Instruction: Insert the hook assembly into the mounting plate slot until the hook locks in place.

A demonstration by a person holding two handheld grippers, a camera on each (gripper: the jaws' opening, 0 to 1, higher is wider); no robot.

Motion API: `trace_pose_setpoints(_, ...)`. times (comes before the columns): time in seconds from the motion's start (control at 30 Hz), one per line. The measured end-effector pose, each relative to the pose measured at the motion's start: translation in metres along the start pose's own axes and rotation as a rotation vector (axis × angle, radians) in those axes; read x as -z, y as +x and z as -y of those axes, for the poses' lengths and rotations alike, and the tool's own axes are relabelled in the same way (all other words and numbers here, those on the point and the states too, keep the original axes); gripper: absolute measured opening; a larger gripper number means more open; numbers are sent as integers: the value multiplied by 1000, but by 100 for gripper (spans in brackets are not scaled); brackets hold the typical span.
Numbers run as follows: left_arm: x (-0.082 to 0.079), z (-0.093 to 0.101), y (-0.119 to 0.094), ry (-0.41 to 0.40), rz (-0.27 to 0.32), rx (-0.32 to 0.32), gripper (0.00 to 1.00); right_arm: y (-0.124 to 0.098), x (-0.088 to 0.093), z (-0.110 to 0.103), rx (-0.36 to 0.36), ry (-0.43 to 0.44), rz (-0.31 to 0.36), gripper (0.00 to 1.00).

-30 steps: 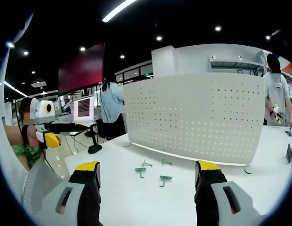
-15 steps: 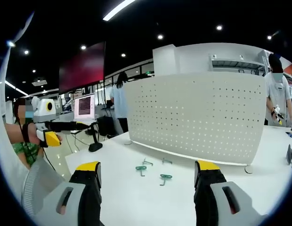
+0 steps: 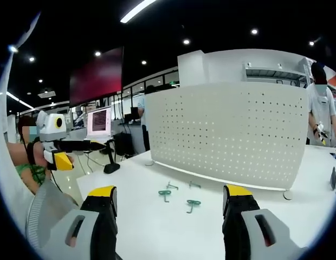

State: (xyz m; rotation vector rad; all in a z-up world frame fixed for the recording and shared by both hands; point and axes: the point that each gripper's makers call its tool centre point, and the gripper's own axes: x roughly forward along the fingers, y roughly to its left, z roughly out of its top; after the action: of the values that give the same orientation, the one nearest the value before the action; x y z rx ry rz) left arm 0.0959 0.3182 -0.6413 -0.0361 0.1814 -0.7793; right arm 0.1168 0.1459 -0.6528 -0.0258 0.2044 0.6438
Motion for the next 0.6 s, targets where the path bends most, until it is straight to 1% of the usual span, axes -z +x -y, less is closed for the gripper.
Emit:
trace_pose_setpoints(0.37,6,3,2,0,-22,6,97,-1,4,-3,-7,5,-11,80)
trace_pose_setpoints(0.47,5,3,2,-2,-21,7,97,-1,5,-4,-10,9,-12,79)
trace_pose_setpoints(0.6,8,1,2,2,-35,3,96,0,7,-5,-19,17,-19,79)
